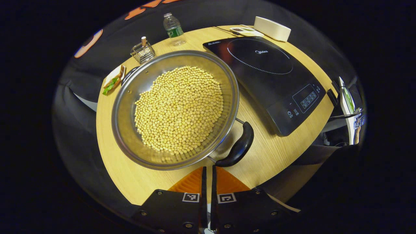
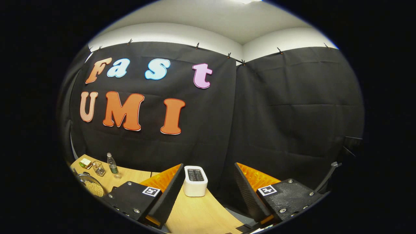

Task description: First push the handle of the pot to place it horizontally, then grasp the pot with both hands and set it on the induction cooktop.

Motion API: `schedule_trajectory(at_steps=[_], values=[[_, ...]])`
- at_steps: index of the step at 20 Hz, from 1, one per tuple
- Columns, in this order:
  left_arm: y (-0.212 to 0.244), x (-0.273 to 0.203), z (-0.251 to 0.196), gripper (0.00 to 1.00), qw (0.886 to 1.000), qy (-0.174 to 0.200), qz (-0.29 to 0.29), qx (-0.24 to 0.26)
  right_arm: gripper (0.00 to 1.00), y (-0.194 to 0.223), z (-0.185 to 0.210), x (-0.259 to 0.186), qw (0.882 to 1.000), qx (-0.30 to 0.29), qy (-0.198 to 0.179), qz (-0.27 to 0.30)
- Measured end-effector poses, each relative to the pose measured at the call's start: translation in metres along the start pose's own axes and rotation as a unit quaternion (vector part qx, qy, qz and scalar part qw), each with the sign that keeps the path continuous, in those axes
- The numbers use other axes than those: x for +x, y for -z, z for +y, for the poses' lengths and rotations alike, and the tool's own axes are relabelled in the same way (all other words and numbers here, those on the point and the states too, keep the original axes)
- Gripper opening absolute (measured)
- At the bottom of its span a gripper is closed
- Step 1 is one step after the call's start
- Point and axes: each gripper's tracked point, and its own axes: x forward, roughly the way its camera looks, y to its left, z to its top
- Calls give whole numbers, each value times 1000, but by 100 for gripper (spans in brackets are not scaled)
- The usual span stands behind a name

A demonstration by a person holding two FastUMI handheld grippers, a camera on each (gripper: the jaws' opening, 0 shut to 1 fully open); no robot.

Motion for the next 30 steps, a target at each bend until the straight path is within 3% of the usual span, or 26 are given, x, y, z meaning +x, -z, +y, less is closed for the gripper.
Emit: schedule_trajectory(at_steps=[13,19,30], values=[[-43,21,-26,2,997,38,10,62,93,15,-46,-23,998,9,59,13],[-72,33,-33,2,998,55,-1,43,93,22,-59,-33,996,10,83,22],[-113,42,-38,1,997,74,-13,-9,93,28,-55,-42,995,5,92,37]])
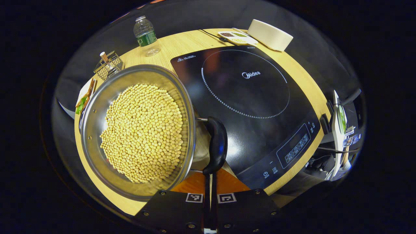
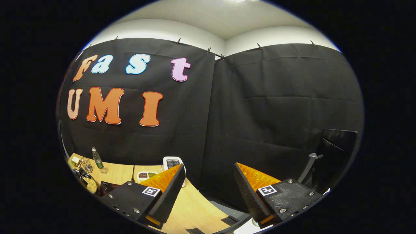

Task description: First push the handle of the pot to place it horizontally, then grasp the pot with both hands and set it on the induction cooktop.

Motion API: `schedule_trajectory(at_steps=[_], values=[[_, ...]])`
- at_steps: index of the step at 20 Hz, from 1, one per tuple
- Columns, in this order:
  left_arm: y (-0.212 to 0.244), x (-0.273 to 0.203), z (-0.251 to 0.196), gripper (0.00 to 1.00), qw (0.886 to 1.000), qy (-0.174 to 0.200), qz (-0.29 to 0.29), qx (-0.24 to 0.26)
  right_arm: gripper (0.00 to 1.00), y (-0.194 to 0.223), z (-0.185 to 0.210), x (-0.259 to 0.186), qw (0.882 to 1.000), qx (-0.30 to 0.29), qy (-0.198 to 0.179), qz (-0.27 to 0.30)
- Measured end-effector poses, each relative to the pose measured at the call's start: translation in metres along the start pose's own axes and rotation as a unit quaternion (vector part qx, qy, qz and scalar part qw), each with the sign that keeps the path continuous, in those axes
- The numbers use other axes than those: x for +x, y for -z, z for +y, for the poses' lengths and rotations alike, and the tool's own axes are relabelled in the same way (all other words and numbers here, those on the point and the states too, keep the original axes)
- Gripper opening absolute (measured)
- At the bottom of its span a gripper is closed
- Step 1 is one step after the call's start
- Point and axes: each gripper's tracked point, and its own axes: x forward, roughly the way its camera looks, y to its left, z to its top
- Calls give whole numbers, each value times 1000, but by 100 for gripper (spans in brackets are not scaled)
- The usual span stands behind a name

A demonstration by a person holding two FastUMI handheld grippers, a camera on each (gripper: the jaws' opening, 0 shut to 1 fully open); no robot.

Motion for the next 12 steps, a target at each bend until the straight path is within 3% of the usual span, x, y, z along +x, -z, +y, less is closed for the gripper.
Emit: schedule_trajectory(at_steps=[7,12], values=[[-31,8,6,1,997,-40,-23,56,93,9,-6,-10,1000,4,13,14],[-44,11,13,1,997,-44,-30,47,96,11,-12,-15,1000,2,22,16]])
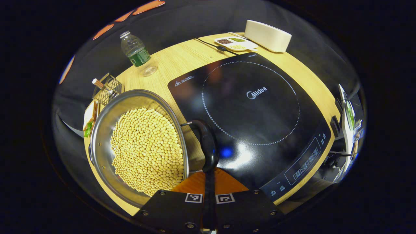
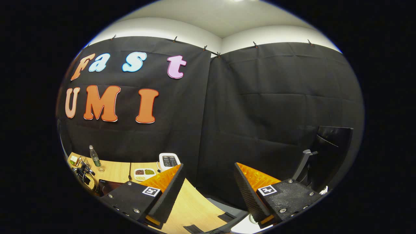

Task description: First push the handle of the pot to place it horizontally, then grasp the pot with both hands and set it on the induction cooktop.

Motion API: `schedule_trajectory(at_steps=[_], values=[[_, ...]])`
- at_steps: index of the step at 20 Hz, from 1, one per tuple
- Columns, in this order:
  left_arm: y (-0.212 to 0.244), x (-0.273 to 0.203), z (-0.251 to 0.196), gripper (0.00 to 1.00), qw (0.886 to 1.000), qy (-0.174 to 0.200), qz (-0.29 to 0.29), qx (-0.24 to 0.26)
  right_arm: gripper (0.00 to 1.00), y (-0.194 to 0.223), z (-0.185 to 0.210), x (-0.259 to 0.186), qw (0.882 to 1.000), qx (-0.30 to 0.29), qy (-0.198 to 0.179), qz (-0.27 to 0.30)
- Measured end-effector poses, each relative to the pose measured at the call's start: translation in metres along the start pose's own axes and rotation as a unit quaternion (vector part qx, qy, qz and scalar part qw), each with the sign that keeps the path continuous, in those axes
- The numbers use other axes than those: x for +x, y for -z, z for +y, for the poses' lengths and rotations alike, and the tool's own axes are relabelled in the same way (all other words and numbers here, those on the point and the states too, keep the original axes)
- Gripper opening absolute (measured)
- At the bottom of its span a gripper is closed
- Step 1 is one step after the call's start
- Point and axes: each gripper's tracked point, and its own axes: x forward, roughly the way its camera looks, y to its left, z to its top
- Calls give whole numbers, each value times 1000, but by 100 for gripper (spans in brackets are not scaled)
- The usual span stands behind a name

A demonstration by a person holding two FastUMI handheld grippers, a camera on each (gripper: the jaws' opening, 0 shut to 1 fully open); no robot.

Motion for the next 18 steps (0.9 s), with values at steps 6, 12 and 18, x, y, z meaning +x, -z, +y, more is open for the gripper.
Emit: schedule_trajectory(at_steps=[6,12,18], values=[[-13,6,12,1,1000,-16,-9,-15,96,0,3,-1,1000,2,0,4],[-32,15,25,1,998,-27,-34,-39,96,0,11,-4,1000,-5,-8,6],[-46,17,36,1,995,-14,-69,-67,96,-2,27,-4,1000,-9,-25,8]])
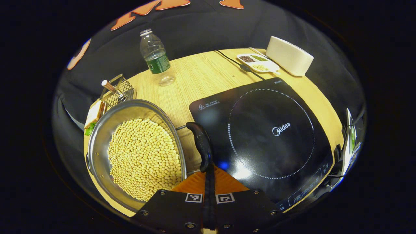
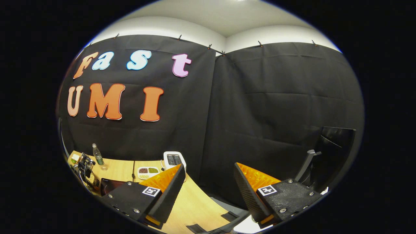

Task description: First push the handle of the pot to place it horizontally, then grasp the pot with both hands and set it on the induction cooktop.

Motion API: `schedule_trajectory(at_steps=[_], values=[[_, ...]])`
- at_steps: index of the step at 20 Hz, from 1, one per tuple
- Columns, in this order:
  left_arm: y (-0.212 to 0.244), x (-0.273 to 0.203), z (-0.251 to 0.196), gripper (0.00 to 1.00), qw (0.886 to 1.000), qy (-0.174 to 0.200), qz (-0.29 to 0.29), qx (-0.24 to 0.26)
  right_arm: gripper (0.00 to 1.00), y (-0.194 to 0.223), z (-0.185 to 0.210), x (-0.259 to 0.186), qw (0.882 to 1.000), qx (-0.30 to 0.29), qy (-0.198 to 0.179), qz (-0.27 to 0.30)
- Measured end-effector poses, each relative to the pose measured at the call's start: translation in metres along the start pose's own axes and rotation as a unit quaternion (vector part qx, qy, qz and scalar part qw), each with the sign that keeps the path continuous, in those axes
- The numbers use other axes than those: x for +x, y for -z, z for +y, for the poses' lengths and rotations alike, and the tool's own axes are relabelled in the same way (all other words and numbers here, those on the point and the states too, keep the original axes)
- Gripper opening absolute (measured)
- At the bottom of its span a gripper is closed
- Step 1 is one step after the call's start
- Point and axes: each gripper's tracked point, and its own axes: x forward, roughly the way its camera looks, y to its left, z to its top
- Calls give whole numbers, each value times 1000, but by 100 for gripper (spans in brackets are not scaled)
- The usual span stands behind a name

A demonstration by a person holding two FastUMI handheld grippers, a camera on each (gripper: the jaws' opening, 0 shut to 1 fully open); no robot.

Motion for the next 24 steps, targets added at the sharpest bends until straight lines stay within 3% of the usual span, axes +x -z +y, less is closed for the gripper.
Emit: schedule_trajectory(at_steps=[4,7,9,14,20,21,22,23,24], values=[[-2,-16,2,1,999,15,-33,-20,93,1,29,5,1000,-4,-29,5],[-5,-41,15,5,997,22,-69,-38,96,4,66,9,998,-3,-65,13],[-6,-57,29,1,994,24,-86,-63,93,7,98,12,995,-5,-94,18],[13,-96,109,1,988,-33,-107,-102,94,25,199,10,981,-11,-189,47],[41,-140,196,1,980,-85,-120,-130,94,62,325,-16,951,-25,-292,97],[45,-142,207,5,979,-89,-124,-135,94,67,343,-20,946,-31,-304,104],[46,-144,216,23,978,-90,-128,-138,94,75,362,-25,942,-39,-314,113],[50,-145,225,30,977,-94,-129,-142,94,82,379,-29,937,-46,-324,121],[52,-145,234,44,976,-96,-129,-145,94,90,397,-35,931,-52,-335,132]])
